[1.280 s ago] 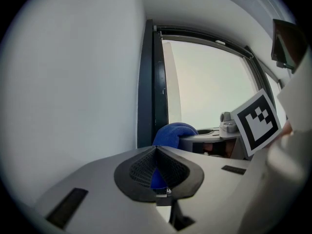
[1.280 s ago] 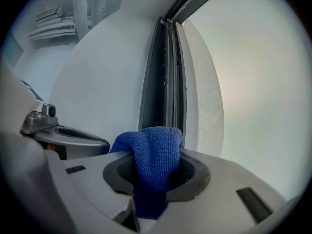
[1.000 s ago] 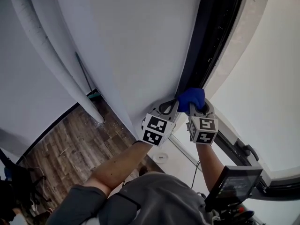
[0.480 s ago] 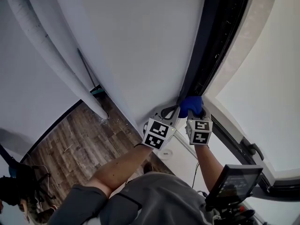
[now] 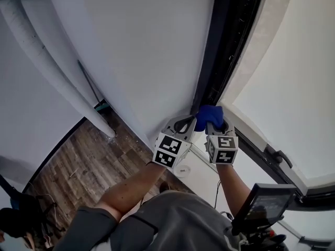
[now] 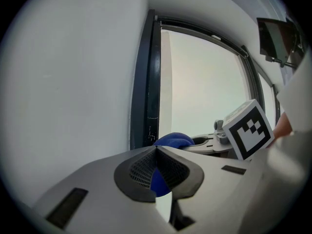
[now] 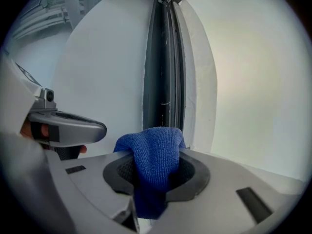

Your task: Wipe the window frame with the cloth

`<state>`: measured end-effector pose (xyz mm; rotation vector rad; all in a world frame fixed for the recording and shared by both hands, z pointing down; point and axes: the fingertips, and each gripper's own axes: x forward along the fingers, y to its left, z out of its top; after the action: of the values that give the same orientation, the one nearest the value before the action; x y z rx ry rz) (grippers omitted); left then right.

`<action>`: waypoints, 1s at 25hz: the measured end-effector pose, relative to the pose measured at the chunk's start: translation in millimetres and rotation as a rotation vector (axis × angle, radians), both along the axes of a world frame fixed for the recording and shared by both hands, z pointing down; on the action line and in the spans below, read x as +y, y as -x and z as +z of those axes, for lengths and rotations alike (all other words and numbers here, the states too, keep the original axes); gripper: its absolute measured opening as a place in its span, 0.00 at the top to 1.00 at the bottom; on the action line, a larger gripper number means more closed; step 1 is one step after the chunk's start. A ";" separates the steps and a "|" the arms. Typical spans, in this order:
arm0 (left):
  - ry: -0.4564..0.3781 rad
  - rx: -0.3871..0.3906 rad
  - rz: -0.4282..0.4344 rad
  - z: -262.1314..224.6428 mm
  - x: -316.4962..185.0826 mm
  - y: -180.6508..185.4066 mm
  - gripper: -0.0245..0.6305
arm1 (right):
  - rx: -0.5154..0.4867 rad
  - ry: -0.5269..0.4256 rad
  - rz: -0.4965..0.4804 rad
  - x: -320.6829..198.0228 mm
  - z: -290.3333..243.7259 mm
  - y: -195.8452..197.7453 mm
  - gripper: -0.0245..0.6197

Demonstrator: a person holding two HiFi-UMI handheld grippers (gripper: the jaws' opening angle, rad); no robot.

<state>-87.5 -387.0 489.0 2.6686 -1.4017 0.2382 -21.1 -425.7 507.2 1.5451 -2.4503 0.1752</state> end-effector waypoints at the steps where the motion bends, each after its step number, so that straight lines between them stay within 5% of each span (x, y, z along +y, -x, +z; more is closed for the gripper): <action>1: -0.007 0.008 0.016 -6.6 3.4 -4.6 0.95 | -0.011 -0.010 0.007 6.5 -7.9 -4.7 0.77; 25: -0.066 0.130 0.433 -116.3 128.3 -202.9 0.95 | -0.110 -0.181 0.442 221.5 -143.8 -251.4 0.77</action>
<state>115.4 -258.6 372.7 2.9524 -0.7968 0.0525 230.3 -204.1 363.4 2.1968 -2.2148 0.1189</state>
